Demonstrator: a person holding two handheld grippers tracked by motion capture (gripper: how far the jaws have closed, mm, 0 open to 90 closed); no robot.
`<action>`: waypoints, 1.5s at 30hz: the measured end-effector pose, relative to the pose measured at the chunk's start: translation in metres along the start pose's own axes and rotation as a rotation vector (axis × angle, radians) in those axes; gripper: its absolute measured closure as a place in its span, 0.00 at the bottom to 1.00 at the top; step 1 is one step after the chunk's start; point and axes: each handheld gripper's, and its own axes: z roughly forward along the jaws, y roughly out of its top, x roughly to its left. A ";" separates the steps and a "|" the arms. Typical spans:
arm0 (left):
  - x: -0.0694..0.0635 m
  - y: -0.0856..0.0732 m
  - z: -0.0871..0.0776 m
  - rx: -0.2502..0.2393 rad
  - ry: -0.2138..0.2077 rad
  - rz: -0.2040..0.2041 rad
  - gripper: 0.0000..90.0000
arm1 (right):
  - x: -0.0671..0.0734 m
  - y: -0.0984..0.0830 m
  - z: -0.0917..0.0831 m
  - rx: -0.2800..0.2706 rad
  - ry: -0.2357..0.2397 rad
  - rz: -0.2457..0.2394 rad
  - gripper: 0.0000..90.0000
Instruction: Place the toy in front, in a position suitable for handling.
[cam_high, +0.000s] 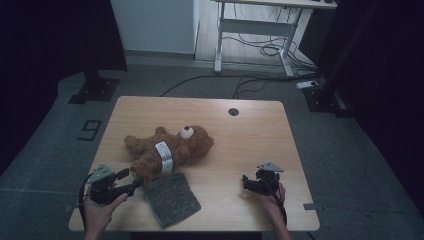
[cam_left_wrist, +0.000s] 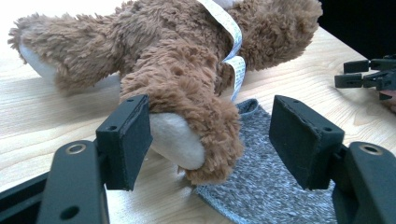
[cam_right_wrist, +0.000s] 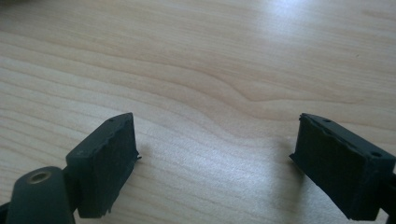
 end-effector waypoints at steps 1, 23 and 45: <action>0.000 0.000 0.000 0.000 0.000 0.000 0.32 | 0.000 0.000 0.000 0.000 0.000 0.000 0.15; 0.004 0.039 0.054 0.101 -0.040 0.019 0.28 | 0.058 0.099 0.021 -0.149 0.277 -0.128 0.11; 0.018 0.033 0.085 0.217 0.027 0.022 0.60 | 0.108 0.143 0.084 -0.034 0.475 -0.184 0.46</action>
